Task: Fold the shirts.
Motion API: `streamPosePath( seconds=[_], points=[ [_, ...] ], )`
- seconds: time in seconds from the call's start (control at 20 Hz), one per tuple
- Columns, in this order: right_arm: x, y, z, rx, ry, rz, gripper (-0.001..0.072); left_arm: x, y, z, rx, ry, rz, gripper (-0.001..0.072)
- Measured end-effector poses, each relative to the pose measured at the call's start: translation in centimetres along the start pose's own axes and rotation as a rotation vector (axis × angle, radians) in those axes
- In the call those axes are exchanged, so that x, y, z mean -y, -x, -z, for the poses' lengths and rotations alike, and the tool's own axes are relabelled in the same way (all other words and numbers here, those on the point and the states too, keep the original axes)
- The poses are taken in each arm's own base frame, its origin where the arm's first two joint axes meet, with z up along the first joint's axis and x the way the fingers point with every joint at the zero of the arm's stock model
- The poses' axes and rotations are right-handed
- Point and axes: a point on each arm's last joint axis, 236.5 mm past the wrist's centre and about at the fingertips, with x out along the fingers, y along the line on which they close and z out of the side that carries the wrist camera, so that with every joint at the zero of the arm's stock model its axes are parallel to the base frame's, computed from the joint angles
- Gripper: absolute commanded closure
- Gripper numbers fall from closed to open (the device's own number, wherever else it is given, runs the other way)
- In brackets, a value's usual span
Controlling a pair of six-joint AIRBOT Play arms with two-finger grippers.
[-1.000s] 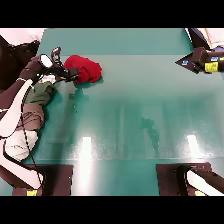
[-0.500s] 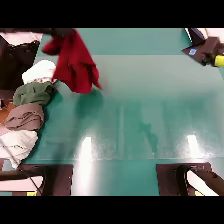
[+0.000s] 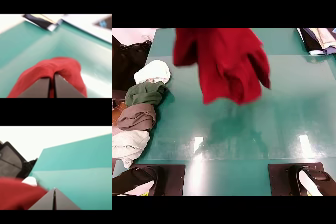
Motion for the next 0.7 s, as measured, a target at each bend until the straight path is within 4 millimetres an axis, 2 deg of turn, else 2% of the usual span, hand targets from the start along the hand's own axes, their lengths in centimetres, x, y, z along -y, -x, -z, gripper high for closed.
streamPosePath(
  seconds=[0.1,0.25,0.3,0.35,0.4,0.5,0.6,0.7],
  points=[
    [-0.6,0.6,-0.3,0.018,0.010,-0.005,0.0695,0.6,-1.6,3.7,-0.109,0.029,0.042,0.0683],
    [-1.0,1.0,-0.4,0.026,0.018,-0.009,0.0695,0.1,-4.8,11.9,-0.310,0.118,0.074,0.0682],
    [-1.1,1.1,-0.2,0.020,0.020,-0.011,0.0695,-0.1,-5.8,14.8,-0.368,0.154,0.078,0.0568],
    [-1.1,1.1,-0.1,0.014,0.021,-0.012,0.0695,-0.5,-6.9,17.9,-0.419,0.194,0.074,0.0246],
    [-1.2,1.2,0.2,0.004,0.022,-0.013,0.0695,-1.0,-7.7,20.6,-0.458,0.229,0.062,0.0151],
    [-1.3,1.2,0.6,-0.015,0.022,-0.016,0.0695,-3.2,-8.3,25.5,-0.524,0.307,-0.001,0.0151],
    [-1.2,1.1,1.0,-0.034,0.021,-0.017,0.0695,-6.2,-7.4,28.1,-0.559,0.385,-0.080,0.0151],
    [-1.0,0.9,1.6,-0.060,0.016,-0.016,0.0696,-9.3,-5.2,30.0,-0.601,0.468,-0.154,0.0150]
  ],
)
